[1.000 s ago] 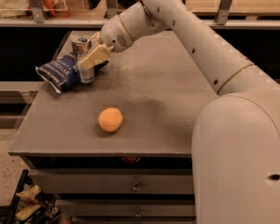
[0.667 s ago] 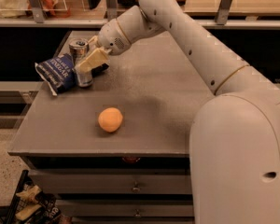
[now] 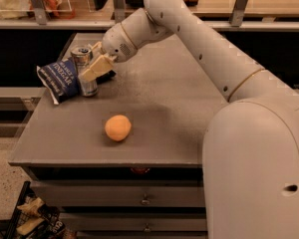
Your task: Move redbull can near blue chip bag
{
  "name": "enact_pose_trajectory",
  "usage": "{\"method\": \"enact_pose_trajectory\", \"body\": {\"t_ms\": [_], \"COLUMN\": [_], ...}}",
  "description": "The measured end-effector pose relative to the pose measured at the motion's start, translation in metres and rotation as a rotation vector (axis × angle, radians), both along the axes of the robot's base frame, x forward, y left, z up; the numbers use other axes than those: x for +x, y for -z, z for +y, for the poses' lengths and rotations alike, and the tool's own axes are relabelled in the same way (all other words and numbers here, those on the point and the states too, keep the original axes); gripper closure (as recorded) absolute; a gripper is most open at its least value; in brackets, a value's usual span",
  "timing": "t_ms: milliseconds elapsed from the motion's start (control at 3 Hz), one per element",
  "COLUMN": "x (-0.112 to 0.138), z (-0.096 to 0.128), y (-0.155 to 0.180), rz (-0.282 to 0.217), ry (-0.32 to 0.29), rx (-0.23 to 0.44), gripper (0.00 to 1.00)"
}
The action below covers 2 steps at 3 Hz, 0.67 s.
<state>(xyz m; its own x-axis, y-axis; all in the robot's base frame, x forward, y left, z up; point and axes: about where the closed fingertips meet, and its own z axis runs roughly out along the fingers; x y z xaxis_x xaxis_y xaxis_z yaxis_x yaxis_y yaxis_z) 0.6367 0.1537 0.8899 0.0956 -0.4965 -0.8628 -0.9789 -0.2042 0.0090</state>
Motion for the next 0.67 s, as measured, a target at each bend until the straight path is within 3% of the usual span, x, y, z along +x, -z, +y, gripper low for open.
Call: {"method": "enact_pose_trajectory", "body": {"t_ms": [333,667], "x": [-0.0042,-0.0073], "z": [0.0026,0.0047], "y": [0.0011,0.0020], "rz": [-0.011,-0.016], "ry": [-0.011,-0.023], "rx": [-0.026,-0.045], "gripper": [0.86,0.63]}}
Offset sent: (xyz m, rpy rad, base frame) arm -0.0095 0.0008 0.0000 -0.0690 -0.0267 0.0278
